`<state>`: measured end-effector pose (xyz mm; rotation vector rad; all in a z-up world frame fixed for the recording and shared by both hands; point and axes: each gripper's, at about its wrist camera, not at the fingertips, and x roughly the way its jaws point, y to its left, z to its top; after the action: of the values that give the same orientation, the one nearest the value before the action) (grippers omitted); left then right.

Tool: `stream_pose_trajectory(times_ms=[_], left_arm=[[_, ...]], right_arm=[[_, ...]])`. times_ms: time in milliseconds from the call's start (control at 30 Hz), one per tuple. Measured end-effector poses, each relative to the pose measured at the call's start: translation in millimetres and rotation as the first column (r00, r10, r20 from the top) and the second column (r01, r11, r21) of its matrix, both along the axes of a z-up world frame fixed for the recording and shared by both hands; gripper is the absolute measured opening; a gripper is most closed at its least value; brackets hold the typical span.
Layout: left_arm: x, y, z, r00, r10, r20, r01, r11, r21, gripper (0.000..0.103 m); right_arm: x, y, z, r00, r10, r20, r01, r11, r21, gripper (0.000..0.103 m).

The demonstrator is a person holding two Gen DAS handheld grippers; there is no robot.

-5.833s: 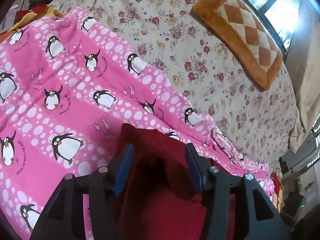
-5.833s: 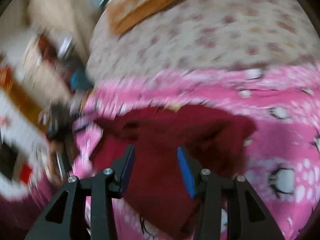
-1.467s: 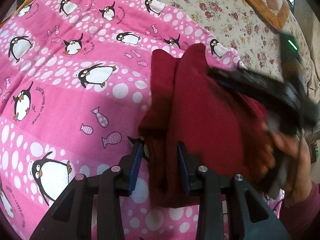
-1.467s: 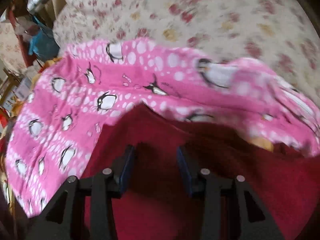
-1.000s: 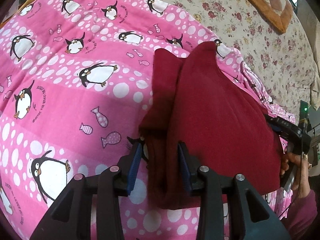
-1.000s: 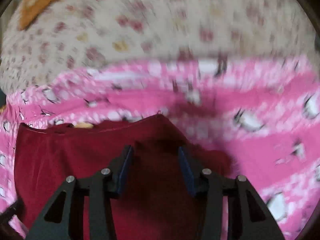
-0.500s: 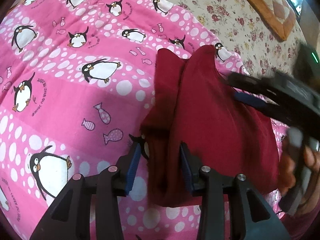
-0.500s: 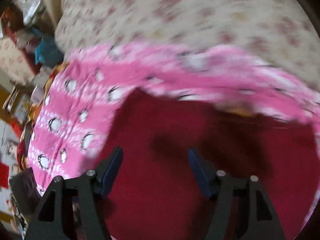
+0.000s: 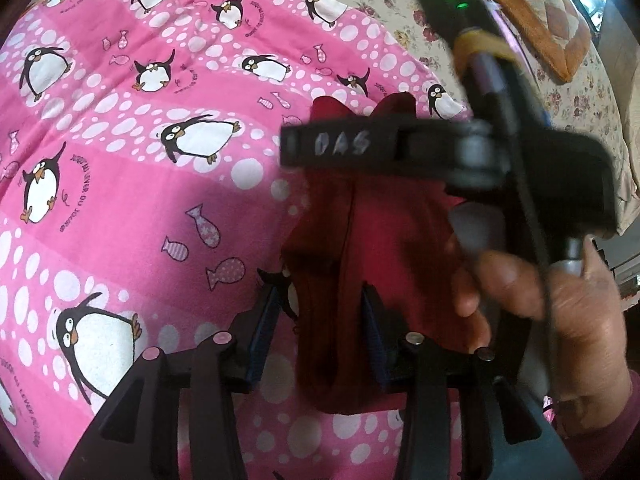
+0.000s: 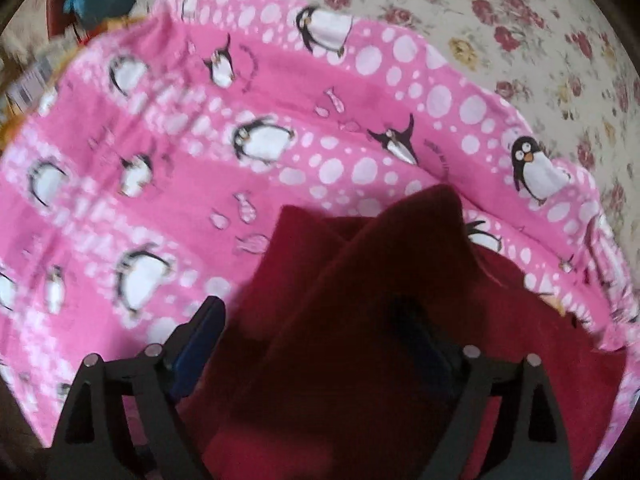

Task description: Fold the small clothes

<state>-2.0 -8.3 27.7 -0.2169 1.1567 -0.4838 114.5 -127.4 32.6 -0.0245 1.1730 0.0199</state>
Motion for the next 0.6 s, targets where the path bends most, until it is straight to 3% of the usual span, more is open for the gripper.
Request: stream_pose_trajectory(times_ms=[67, 100, 133, 200, 300, 400, 433, 567, 600], left_arm=[[0.9, -1.0, -0.5, 1.000, -0.008, -0.001, 0.008, 1.000, -0.001, 0.025], [1.6, -1.2, -0.4, 1.000, -0.012, -0.001, 0.012, 1.000, -0.004, 0.026], [2.6, -1.0, -0.3, 1.000, -0.014, 0.002, 0.014, 1.000, -0.009, 0.028], [5.6, -1.5, 0.6, 1.000, -0.009, 0.016, 0.009, 1.000, -0.024, 0.031], [9.2, -5.9, 2.7, 0.999, -0.005, 0.043, 0.007, 0.999, -0.044, 0.035], [8.1, -17.4, 6.8, 0.996, -0.036, 0.081, 0.041, 0.997, -0.068, 0.035], [7.3, -20.8, 7.7, 0.995, -0.051, 0.087, 0.057, 0.996, -0.075, 0.033], [4.4, -32.5, 10.8, 0.988, -0.097, 0.118, 0.109, 0.989, -0.098, 0.001], [3.5, -32.2, 12.6, 0.987, -0.099, 0.123, 0.114, 0.987, -0.115, 0.000]], right_arm=[[-4.2, 2.7, 0.0, 0.999, 0.023, 0.024, -0.022, 0.999, -0.032, 0.086], [-8.7, -0.4, 3.0, 0.998, 0.023, 0.052, -0.022, 0.999, -0.029, 0.074], [-13.1, -6.7, 6.7, 0.997, 0.017, 0.074, -0.017, 1.000, -0.010, 0.068], [-21.0, -23.7, 13.5, 0.995, 0.008, 0.097, -0.016, 0.997, 0.081, 0.046], [-29.2, -51.6, 23.3, 0.994, -0.022, 0.108, -0.004, 0.973, 0.233, 0.032], [-34.6, -68.7, 33.0, 0.992, -0.049, 0.113, 0.011, 0.948, 0.317, 0.028], [-35.3, -71.6, 34.6, 0.992, -0.052, 0.116, 0.011, 0.945, 0.326, 0.028], [-38.6, -75.0, 36.1, 0.992, -0.036, 0.118, -0.005, 0.945, 0.327, 0.027], [-37.7, -74.1, 36.6, 0.993, -0.035, 0.116, -0.005, 0.945, 0.327, 0.027]])
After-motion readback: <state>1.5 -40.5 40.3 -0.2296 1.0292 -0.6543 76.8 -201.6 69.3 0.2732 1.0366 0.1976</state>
